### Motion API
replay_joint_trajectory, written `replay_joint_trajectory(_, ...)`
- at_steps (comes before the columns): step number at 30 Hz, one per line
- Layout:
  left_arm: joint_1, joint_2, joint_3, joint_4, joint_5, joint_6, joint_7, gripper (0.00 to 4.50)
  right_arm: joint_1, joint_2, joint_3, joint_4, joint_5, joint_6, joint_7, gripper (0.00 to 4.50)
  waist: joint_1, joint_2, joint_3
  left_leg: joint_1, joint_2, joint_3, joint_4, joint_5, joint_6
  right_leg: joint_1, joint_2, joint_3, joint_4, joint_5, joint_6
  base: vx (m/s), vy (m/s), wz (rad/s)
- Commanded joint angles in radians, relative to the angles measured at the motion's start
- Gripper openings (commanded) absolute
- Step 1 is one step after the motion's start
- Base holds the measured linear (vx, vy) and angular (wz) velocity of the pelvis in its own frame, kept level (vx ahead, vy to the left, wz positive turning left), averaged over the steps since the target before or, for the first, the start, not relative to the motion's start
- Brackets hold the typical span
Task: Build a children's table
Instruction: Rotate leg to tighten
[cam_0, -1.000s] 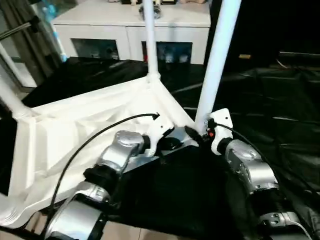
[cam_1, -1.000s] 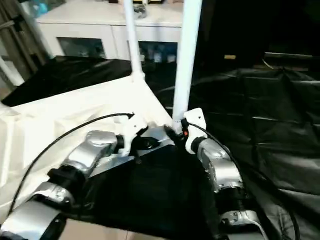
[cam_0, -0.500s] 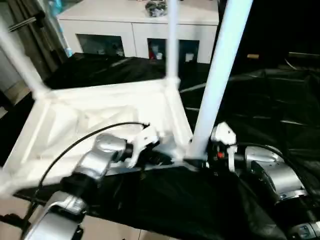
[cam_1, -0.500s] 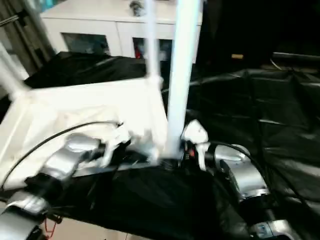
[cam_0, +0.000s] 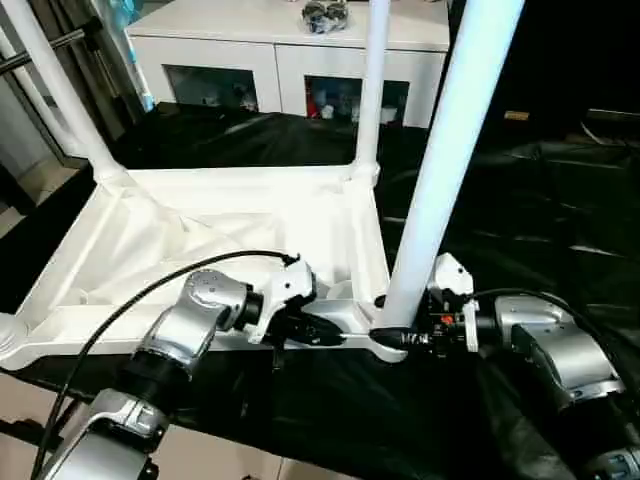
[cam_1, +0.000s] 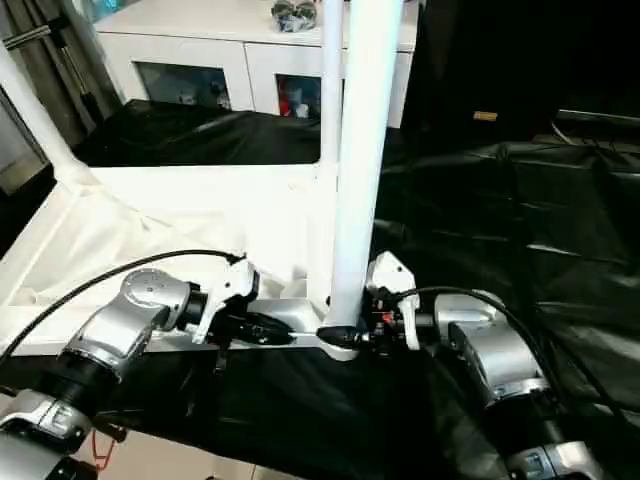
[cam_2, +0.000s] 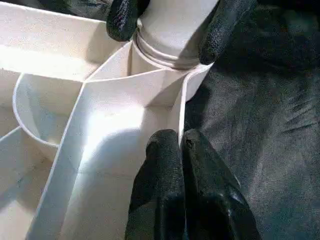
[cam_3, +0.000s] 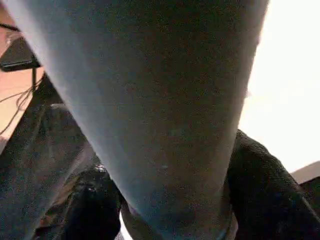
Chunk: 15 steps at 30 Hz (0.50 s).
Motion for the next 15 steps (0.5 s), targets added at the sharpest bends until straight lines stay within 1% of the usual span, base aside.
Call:
replay_joint_trajectory(1, -0.03, -0.063, 0.024, 0.033, 0.018, 0.036, 0.169, 0.0, 0.009, 0.089, 0.068, 0.017, -0.005, 0.017, -0.062, 2.46, -0.005, -0.018, -0.043, -0.001, 0.02, 0.004, -0.064, -0.179, 0.063, 0.037, -0.044, 0.033, -0.073, -0.223, -0.238, 0.0, 0.0, 0.0)
replay_joint_trajectory(2, -0.05, -0.098, 0.038, 0.06, 0.03, 0.06, 0.25, 0.0, -0.008, 0.143, 0.041, 0.072, -0.04, 0.006, -0.194, 2.45, -0.006, -0.019, -0.041, 0.0, 0.019, 0.003, -0.067, -0.197, 0.051, 0.037, -0.043, 0.032, -0.077, -0.254, -0.228, 0.0, 0.0, 0.0)
replay_joint_trajectory(3, -0.06, -0.117, 0.045, 0.075, 0.035, 0.069, 0.293, 0.0, -0.019, 0.172, 0.026, 0.104, -0.057, 0.003, -0.268, 2.45, -0.012, -0.019, -0.037, 0.005, 0.016, 0.001, -0.072, -0.242, 0.02, 0.033, -0.044, 0.03, -0.084, -0.339, -0.208, 0.0, 0.0, 0.0)
replay_joint_trajectory(4, -0.076, -0.15, 0.058, 0.1, 0.042, 0.079, 0.365, 0.0, -0.034, 0.212, 0.003, 0.149, -0.076, 0.008, -0.371, 2.44, -0.016, -0.018, -0.037, 0.005, 0.015, -0.002, -0.074, -0.26, 0.009, 0.035, -0.044, 0.03, -0.086, -0.372, -0.194, 0.0, 0.0, 0.0)
replay_joint_trajectory(5, -0.085, -0.169, 0.061, 0.115, 0.045, 0.082, 0.398, 0.0, -0.042, 0.235, -0.007, 0.175, -0.088, 0.004, -0.428, 2.44, -0.027, -0.021, -0.039, 0.003, 0.013, -0.007, -0.076, -0.278, -0.01, 0.035, -0.044, 0.028, -0.09, -0.4, -0.169, 0.0, 0.0, 0.0)
replay_joint_trajectory(6, -0.096, -0.188, 0.064, 0.132, 0.049, 0.082, 0.434, 0.0, -0.053, 0.26, -0.016, 0.205, -0.102, -0.002, -0.494, 2.44, -0.029, -0.019, -0.039, 0.005, 0.013, -0.007, -0.076, -0.288, -0.01, 0.033, -0.043, 0.029, -0.092, -0.403, -0.166, 0.0, 0.0, 0.0)
replay_joint_trajectory(7, -0.099, -0.195, 0.065, 0.139, 0.052, 0.081, 0.449, 0.0, -0.058, 0.27, -0.02, 0.217, -0.109, -0.004, -0.521, 2.43, -0.033, -0.02, -0.04, 0.005, 0.011, -0.006, -0.074, -0.294, -0.006, 0.031, -0.042, 0.031, -0.094, -0.4, -0.163, 0.0, 0.0, 0.0)
replay_joint_trajectory(8, -0.109, -0.212, 0.067, 0.155, 0.056, 0.076, 0.479, 0.0, -0.072, 0.292, -0.03, 0.247, -0.126, -0.008, -0.596, 2.43, -0.034, -0.021, -0.04, 0.004, 0.01, -0.007, -0.074, -0.294, -0.004, 0.031, -0.043, 0.031, -0.095, -0.399, -0.161, 0.0, 0.0, 0.0)
replay_joint_trajectory(9, -0.119, -0.237, 0.066, 0.169, 0.059, 0.069, 0.505, 0.0, -0.091, 0.324, -0.043, 0.281, -0.14, -0.001, -0.677, 2.43, -0.034, -0.007, -0.04, 0.005, 0.009, -0.008, -0.076, -0.302, -0.004, 0.03, -0.042, 0.031, -0.094, -0.395, -0.162, 0.0, 0.0, 0.0)
replay_joint_trajectory(10, -0.119, -0.238, 0.066, 0.17, 0.059, 0.069, 0.506, 0.0, -0.092, 0.325, -0.043, 0.282, -0.14, -0.001, -0.679, 2.43, -0.039, -0.014, -0.04, 0.003, 0.009, -0.006, -0.076, -0.302, -0.002, 0.03, -0.04, 0.032, -0.098, -0.39, -0.159, 0.0, 0.0, 0.0)
replay_joint_trajectory(11, -0.118, -0.252, 0.061, 0.166, 0.058, 0.068, 0.496, 0.0, -0.095, 0.344, -0.047, 0.274, -0.133, -0.008, -0.679, 2.43, -0.04, -0.011, -0.042, 0.006, 0.008, -0.005, -0.074, -0.311, 0.002, 0.028, -0.038, 0.032, -0.098, -0.374, -0.16, 0.0, 0.0, 0.0)
replay_joint_trajectory(12, -0.117, -0.252, 0.058, 0.165, 0.057, 0.065, 0.486, 0.0, -0.095, 0.351, -0.056, 0.264, -0.119, -0.01, -0.668, 2.43, -0.04, -0.014, -0.042, 0.003, 0.008, -0.005, -0.074, -0.308, 0.007, 0.03, -0.038, 0.033, -0.097, -0.364, -0.16, 0.0, 0.0, 0.0)
replay_joint_trajectory(13, -0.117, -0.252, 0.058, 0.165, 0.057, 0.065, 0.485, 0.0, -0.095, 0.351, -0.056, 0.264, -0.119, -0.01, -0.668, 2.43, -0.039, -0.012, -0.044, 0.0, 0.008, -0.005, -0.074, -0.297, 0.015, 0.034, -0.038, 0.033, -0.094, -0.34, -0.164, 0.0, 0.0, 0.0)
replay_joint_trajectory(14, -0.119, -0.254, 0.06, 0.169, 0.062, 0.061, 0.48, 0.0, -0.097, 0.363, -0.07, 0.262, -0.112, -0.013, -0.665, 2.78, -0.039, -0.011, -0.045, 0.0, 0.009, -0.005, -0.074, -0.291, 0.019, 0.034, -0.038, 0.033, -0.093, -0.326, -0.168, 0.0, 0.0, 0.0)
replay_joint_trajectory(15, -0.123, -0.248, 0.058, 0.176, 0.066, 0.045, 0.463, 0.0, -0.099, 0.368, -0.086, 0.251, -0.093, -0.007, -0.639, 2.99, -0.04, -0.012, -0.046, -0.001, 0.009, -0.004, -0.073, -0.28, 0.024, 0.034, -0.037, 0.033, -0.092, -0.303, -0.175, 0.0, 0.0, 0.0)
